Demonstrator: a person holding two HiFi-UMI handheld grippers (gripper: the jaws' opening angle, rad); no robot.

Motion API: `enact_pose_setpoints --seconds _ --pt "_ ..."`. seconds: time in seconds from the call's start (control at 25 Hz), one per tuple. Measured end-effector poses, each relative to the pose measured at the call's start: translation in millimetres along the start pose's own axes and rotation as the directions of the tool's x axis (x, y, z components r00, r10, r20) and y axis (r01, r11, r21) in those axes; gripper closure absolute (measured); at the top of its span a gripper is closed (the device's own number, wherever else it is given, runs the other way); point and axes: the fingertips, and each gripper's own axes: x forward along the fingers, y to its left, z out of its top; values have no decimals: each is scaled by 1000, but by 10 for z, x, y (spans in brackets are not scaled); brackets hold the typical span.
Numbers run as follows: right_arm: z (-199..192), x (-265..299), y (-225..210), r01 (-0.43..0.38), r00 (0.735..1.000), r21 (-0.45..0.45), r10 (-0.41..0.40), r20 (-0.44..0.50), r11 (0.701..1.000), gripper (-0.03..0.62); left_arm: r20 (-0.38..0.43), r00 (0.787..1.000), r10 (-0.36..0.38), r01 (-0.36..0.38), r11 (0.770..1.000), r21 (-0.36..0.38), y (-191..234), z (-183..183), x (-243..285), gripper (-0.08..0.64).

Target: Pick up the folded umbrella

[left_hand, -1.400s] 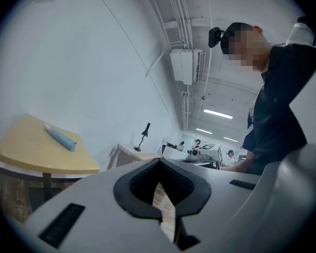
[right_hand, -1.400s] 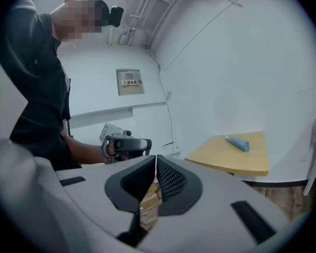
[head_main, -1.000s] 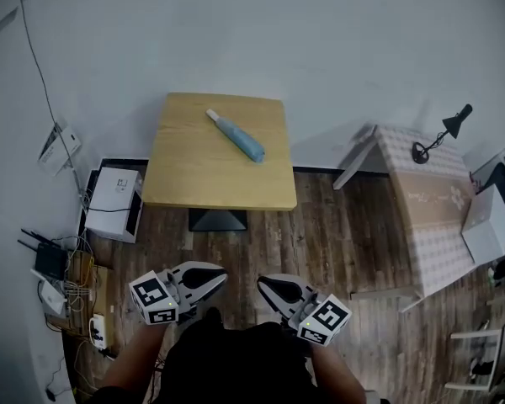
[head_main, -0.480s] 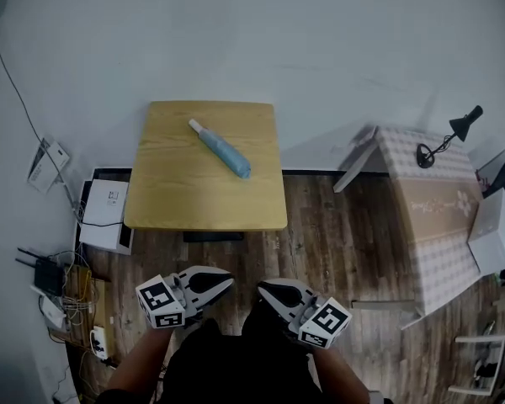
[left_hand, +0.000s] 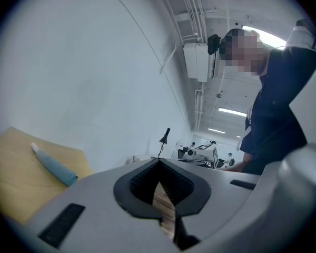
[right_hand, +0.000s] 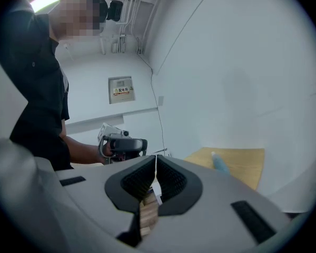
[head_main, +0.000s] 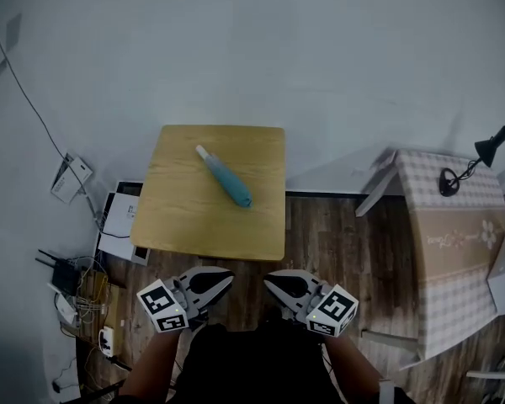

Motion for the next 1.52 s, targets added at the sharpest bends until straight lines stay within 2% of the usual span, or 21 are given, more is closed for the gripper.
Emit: enact_pose_setpoints --seconds 0.16,0.28,0.48,0.64,0.88,1.0,1.2,1.4,1.52 --pt "6 -119 -208 -62 998 7 62 -2 998 571 17 997 80 -80 997 13 72 74 146 548" --pt "-23 -110 -366 -77 997 18 77 5 997 571 20 993 117 -118 993 17 146 90 198 548" --pt "9 -23 -503 -85 996 55 84 25 995 571 -8 990 140 -140 990 12 253 107 233 548" --pt "0 114 -662 -72 997 60 72 9 996 571 -19 992 128 -128 992 -7 479 120 258 548" --pt "-46 371 -1009 32 999 93 -30 -23 995 571 -50 997 59 -62 997 -49 1005 23 307 548" --pt "11 586 -1186 87 996 103 -83 -45 991 571 -52 998 24 -26 999 -45 1364 141 307 548" --pt "254 1118 -1498 151 986 69 -145 -85 986 571 -47 999 -25 23 999 -37 1993 384 174 548" --pt "444 1597 -1814 237 963 0 -235 -129 972 571 -58 996 -73 68 995 -72 2531 498 15 548" --pt "500 1749 -2045 298 936 -46 -301 -183 953 571 -59 992 -108 103 991 -89 2787 444 -19 548"
